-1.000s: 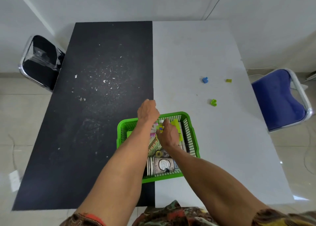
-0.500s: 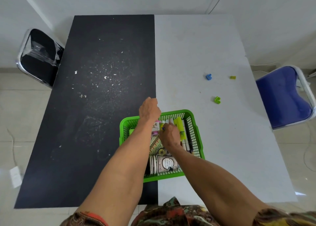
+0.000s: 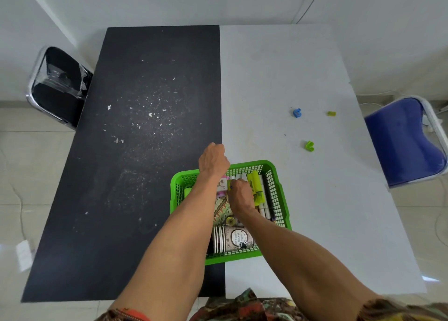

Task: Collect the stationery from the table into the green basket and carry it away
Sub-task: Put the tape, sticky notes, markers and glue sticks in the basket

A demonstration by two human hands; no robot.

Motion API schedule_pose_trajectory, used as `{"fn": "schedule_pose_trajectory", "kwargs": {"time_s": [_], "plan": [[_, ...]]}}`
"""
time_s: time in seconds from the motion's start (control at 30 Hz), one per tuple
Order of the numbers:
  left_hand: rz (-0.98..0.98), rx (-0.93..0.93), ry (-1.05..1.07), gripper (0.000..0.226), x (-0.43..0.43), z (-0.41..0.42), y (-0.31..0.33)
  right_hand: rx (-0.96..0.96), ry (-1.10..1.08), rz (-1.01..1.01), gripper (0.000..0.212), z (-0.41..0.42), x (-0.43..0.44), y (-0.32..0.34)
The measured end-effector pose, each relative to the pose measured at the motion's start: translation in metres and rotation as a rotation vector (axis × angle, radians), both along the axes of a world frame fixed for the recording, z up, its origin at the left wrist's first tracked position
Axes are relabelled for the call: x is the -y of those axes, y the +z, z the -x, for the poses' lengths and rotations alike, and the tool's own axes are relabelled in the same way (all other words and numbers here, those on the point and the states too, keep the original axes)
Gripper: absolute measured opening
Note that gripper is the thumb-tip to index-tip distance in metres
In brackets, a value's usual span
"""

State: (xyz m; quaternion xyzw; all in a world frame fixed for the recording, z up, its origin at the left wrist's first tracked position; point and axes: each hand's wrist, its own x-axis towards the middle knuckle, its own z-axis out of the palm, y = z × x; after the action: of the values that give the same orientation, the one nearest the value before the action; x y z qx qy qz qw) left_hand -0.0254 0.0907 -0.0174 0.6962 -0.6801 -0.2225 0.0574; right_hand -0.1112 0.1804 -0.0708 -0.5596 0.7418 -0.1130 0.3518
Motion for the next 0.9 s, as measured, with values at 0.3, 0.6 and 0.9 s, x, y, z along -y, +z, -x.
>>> {"fn": "schedule_pose_trajectory", "kwargs": {"time_s": [0.3, 0.6, 0.9], "plan": [[-0.012, 0.013, -0.031, 0.026, 0.007, 0.018, 0.003, -0.077, 0.061, -0.065, 0.012, 0.010, 0.015, 0.021], [0.005, -0.005, -0.077, 0.029, 0.029, 0.064, 0.015, -0.056, -0.113, 0.275, 0.024, 0.078, 0.064, 0.045], [-0.070, -0.058, -0.206, 0.037, 0.058, 0.130, -0.004, -0.186, -0.225, 0.111, 0.033, 0.193, 0.108, 0.026]]}}
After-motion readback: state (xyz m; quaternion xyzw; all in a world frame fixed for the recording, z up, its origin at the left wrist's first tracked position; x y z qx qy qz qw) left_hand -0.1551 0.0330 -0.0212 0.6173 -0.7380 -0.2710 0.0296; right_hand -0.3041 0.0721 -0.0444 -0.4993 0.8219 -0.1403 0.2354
